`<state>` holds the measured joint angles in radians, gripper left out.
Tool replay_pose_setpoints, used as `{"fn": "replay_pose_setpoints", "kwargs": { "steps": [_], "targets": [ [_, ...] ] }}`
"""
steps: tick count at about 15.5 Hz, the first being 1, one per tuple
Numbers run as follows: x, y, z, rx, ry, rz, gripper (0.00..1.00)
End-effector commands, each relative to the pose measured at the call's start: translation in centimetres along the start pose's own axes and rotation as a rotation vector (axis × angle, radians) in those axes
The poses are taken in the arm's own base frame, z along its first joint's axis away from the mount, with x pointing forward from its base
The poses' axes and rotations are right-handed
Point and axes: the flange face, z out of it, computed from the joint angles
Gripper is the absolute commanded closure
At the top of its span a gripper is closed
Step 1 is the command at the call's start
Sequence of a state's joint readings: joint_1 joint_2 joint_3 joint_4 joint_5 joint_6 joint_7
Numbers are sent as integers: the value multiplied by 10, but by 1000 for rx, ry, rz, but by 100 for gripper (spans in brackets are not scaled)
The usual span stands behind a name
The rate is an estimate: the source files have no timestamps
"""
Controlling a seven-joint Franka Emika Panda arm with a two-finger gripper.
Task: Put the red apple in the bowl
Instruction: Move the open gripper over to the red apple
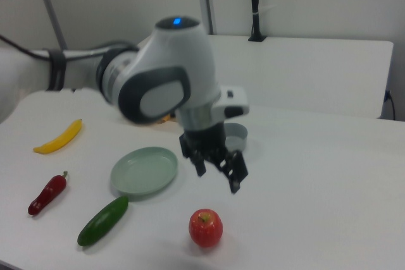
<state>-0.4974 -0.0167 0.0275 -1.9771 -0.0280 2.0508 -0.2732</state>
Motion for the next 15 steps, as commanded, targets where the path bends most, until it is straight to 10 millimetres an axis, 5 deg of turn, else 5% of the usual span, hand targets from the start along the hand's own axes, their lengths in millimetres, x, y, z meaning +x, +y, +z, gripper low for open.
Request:
{"fn": "replay_pose_setpoints", "kwargs": {
  "steps": [1, 9, 15],
  "targets": [
    [-30, -6, 23, 6, 49, 15, 0],
    [-46, 13, 69, 199, 87, 342, 3],
    [-30, -4, 100, 245, 61, 593, 2]
  ]
}}
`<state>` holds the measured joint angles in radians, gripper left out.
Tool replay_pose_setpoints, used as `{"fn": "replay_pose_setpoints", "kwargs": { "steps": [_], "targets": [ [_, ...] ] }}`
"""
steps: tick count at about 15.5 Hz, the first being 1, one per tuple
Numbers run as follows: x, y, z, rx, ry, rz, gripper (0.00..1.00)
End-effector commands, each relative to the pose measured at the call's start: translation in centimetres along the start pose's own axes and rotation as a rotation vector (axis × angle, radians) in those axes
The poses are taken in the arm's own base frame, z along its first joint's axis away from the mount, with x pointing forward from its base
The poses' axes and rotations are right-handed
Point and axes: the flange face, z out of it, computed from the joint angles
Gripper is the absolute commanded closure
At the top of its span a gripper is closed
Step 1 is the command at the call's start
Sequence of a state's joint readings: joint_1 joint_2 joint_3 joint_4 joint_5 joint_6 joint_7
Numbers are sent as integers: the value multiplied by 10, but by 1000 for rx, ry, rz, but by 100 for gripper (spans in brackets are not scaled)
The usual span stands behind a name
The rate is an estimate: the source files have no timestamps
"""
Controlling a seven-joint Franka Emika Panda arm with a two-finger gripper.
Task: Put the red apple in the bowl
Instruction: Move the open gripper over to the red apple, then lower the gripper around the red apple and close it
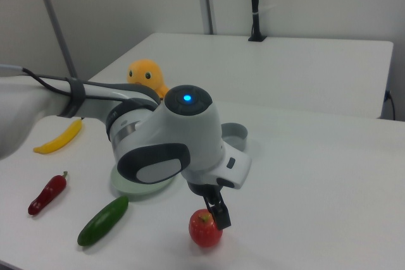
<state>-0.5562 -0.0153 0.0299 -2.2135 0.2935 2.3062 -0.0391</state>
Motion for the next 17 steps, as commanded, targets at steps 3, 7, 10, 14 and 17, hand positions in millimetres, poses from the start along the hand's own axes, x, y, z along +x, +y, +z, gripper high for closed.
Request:
{"fn": "replay_pose_setpoints", "kwargs": {
  "steps": [3, 7, 10, 14, 17],
  "targets": [
    [-3, -17, 33, -2, -18, 86, 2],
    [-4, -18, 39, -14, -32, 74, 2],
    [-7, -24, 51, -48, -56, 31, 0],
    [-11, -20, 66, -109, -88, -26, 0],
    [-12, -28, 70, -112, -89, -45, 32]
  ]
}}
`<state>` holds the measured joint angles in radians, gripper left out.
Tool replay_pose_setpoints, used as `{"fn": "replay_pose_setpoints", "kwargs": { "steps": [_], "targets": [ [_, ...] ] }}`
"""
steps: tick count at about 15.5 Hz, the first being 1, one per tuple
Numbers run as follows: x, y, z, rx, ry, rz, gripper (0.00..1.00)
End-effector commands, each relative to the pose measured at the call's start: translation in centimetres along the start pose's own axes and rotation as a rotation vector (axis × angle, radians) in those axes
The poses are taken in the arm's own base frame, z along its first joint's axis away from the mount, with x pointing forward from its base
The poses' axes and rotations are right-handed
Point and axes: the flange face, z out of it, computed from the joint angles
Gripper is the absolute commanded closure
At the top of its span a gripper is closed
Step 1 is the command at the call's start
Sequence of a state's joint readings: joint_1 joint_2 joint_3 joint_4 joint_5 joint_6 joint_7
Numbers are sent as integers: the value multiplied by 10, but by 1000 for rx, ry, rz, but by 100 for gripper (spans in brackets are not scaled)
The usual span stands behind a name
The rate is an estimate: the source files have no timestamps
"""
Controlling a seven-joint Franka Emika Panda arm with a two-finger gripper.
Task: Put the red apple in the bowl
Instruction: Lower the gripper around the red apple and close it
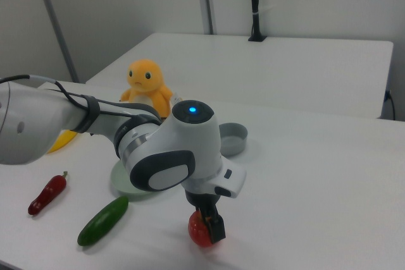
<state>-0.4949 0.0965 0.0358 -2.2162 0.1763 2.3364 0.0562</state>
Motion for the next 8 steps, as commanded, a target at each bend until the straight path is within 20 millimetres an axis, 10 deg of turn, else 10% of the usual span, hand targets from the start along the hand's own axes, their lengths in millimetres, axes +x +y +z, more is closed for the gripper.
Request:
{"fn": "replay_pose_setpoints", "kwargs": {
  "steps": [1, 4, 8],
  "targets": [
    [-5, -9, 4, -15, 4, -20, 48],
    [-4, -9, 4, -15, 7, -32, 70],
    [-3, -10, 3, -14, 12, -33, 71]
  ]
}}
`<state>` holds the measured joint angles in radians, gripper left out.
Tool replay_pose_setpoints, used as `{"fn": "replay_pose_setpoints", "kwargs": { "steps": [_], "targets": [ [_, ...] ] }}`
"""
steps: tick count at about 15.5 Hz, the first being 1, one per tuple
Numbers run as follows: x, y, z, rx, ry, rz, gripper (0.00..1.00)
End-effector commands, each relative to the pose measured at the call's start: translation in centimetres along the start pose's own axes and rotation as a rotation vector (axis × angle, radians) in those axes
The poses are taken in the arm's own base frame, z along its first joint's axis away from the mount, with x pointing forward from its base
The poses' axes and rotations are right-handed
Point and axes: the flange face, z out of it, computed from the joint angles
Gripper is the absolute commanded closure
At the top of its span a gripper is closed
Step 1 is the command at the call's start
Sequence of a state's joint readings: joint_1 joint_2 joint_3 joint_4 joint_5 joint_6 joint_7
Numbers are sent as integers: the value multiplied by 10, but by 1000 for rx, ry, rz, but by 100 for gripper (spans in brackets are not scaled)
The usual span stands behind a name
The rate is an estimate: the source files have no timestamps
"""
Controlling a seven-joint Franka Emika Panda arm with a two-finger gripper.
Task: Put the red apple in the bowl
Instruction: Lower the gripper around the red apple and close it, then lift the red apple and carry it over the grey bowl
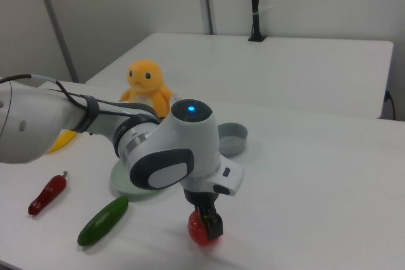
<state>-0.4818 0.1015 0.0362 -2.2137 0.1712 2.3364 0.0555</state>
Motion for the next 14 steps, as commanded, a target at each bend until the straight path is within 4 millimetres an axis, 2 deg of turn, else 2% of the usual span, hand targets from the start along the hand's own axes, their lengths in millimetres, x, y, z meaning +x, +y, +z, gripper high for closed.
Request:
{"fn": "replay_pose_setpoints", "kwargs": {
  "steps": [1, 5, 6, 9, 12, 14],
  "targets": [
    [-2, -3, -1, -11, 17, -15, 71],
    [16, -12, -29, 5, 71, -10, 71],
    [21, -22, -35, 11, 87, -22, 71],
    [47, -72, -43, 36, 123, -25, 72],
    [73, -129, -37, 57, 149, -7, 72],
    [83, -147, -51, 81, 185, 36, 71]
  ]
}}
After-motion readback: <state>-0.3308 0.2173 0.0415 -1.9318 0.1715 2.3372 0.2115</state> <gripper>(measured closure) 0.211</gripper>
